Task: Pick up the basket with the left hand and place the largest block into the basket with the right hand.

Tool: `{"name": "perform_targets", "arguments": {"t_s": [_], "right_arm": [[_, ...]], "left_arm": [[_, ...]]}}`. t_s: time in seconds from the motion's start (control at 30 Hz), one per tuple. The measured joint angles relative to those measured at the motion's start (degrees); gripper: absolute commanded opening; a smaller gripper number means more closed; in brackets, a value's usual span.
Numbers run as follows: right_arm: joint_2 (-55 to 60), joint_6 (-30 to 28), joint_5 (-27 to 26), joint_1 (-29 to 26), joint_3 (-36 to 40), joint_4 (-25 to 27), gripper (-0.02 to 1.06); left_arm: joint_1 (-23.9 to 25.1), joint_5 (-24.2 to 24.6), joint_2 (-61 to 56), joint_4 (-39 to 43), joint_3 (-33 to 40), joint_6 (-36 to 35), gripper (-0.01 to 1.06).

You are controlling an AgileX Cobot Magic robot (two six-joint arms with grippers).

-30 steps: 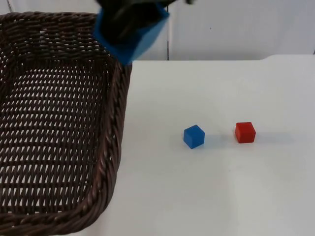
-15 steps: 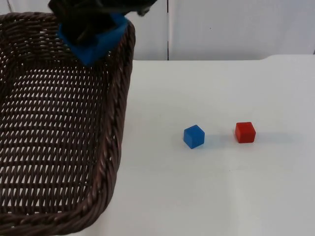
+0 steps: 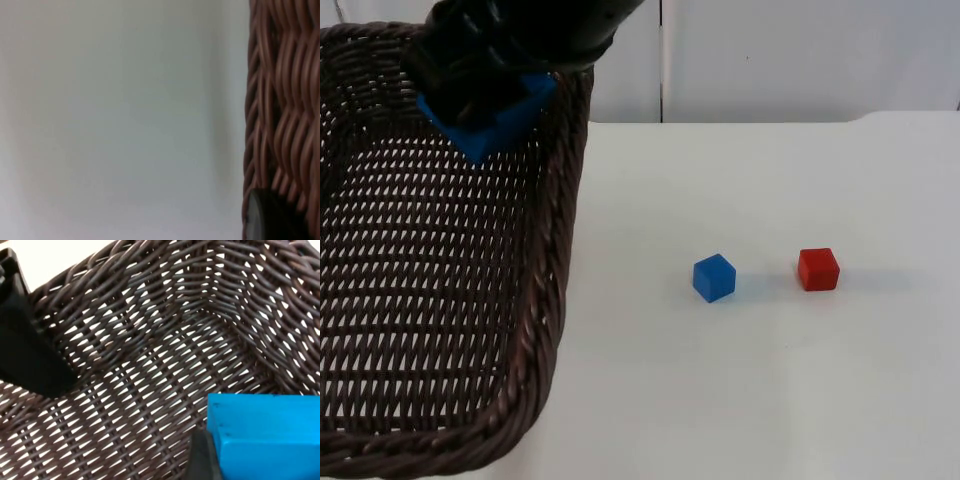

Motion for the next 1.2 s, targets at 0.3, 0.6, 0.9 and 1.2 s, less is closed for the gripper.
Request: {"name": "perform_targets", "arguments": {"t_s": [0.3, 0.6, 0.9, 1.2], "right_arm": [[0.12, 0.0, -0.83, 0.0, 0.0, -0.01, 0.66], [0.12, 0.0, -1.83, 0.0, 0.0, -0.01, 0.69], [-0.95, 0.0, -0.76, 0.0, 0.0, -0.33, 0.69], [-8.65, -0.25, 8.28, -0.48, 1.19, -2.8, 0.69]], "left_arm": [[0.0, 0.0, 0.0, 0.0, 0.0, 0.0, 0.0], [0.0, 0.0, 0.0, 0.39, 0.0, 0.0, 0.0], [0.0, 0.0, 0.0, 0.39, 0.0, 0.0, 0.0], [0.0, 0.0, 0.0, 0.39, 0.0, 0.0, 0.0]]}}
